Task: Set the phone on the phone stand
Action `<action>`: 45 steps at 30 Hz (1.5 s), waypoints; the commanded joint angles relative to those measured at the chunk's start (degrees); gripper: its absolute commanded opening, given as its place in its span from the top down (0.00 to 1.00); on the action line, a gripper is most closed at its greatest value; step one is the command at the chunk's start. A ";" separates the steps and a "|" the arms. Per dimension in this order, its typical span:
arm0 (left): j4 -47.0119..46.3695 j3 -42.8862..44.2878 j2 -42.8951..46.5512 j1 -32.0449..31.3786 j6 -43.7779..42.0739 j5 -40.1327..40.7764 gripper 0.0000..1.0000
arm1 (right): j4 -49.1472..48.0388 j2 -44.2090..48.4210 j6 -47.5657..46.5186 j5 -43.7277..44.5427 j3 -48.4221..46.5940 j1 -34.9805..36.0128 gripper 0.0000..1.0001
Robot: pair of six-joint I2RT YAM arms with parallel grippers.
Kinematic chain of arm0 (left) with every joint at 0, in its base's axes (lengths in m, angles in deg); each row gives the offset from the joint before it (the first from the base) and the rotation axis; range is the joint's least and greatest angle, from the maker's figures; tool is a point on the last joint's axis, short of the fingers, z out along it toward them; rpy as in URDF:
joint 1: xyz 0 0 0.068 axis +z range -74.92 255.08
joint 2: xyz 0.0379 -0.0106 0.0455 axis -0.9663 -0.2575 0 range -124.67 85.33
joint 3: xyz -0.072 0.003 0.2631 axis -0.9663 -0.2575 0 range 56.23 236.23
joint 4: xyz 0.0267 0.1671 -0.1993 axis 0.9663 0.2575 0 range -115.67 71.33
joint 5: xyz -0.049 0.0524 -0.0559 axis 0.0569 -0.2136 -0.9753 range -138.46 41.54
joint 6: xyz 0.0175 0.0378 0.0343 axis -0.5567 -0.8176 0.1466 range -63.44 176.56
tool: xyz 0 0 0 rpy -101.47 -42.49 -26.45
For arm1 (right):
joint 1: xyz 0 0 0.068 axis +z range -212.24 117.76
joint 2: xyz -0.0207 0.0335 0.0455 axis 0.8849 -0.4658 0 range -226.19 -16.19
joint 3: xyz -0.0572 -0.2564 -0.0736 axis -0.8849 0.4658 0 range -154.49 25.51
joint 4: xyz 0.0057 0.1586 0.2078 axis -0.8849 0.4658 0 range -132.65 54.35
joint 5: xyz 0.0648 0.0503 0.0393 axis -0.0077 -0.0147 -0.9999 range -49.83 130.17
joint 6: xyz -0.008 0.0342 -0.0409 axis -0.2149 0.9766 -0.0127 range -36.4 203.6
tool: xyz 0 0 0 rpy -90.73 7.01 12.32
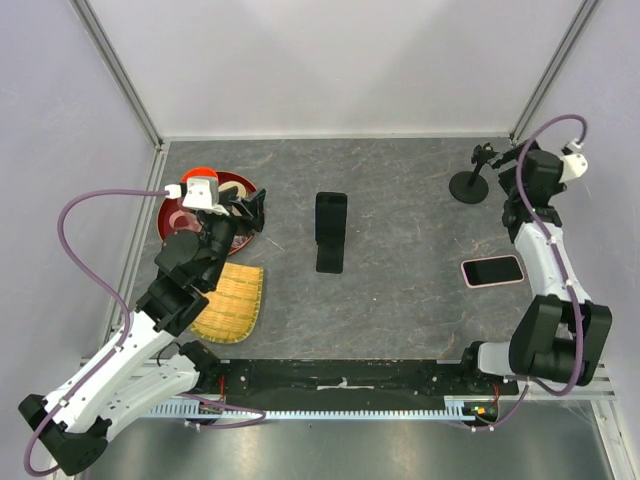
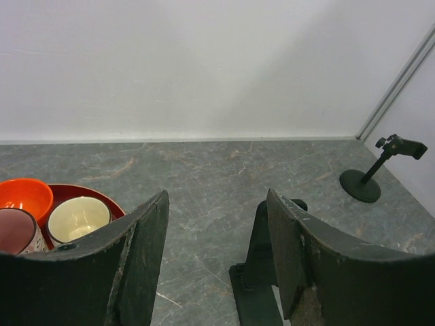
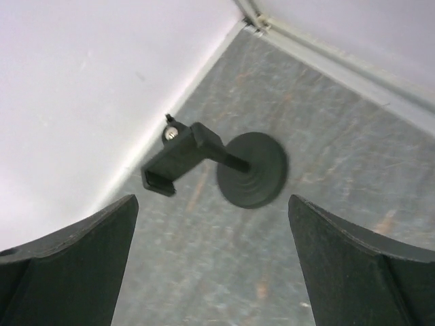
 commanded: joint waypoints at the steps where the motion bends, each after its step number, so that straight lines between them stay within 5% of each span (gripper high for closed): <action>1: 0.40 2.71 -0.71 0.29 2.65 -1.59 0.34 | -14.43 -6.11 22.08 -22.33 -0.79 -7.15 0.02; 8: 0.49 2.71 -1.85 0.29 2.82 -2.12 0.35 | -22.59 -15.42 32.42 -25.20 -2.97 -8.83 0.02; 16: 0.84 2.89 -3.00 0.29 3.09 -2.56 0.36 | -21.80 -20.54 36.29 -24.94 -5.35 -8.30 0.14; 19: 0.84 2.89 -3.44 0.29 3.00 -2.21 0.36 | -21.89 -21.68 36.90 -24.85 -5.97 -8.30 0.28; 20: 0.84 2.89 -3.70 0.29 3.00 -2.21 0.36 | -21.97 -22.29 37.26 -25.03 -6.23 -8.30 0.40; 25: 1.10 2.98 -4.32 0.29 3.00 -2.38 0.37 | -22.67 -23.18 37.87 -26.96 -6.06 -8.21 0.60; 29: 1.10 2.98 -4.32 0.29 2.91 -2.21 0.37 | -23.29 -22.13 38.14 -28.45 -3.86 -8.21 0.89; 32: 1.10 2.98 -4.32 0.29 2.91 -2.12 0.38 | -25.92 -20.20 39.80 -31.00 -0.44 -8.13 1.00; 40: 1.28 3.15 -3.35 0.29 3.17 -2.82 0.38 | -28.65 -12.03 37.80 -31.98 8.18 -8.13 1.00; 43: 1.28 3.15 -3.00 0.29 3.26 -2.56 0.38 | -26.64 -10.18 30.07 -30.13 7.57 -8.21 0.71; 44: 1.28 3.15 -2.91 0.29 3.26 -2.73 0.38 | -25.94 -10.26 29.27 -29.87 7.22 -8.21 0.38; 45: 1.28 3.15 -2.82 0.38 3.26 -2.74 0.38 | -25.06 -10.43 29.00 -29.86 6.26 -8.21 0.22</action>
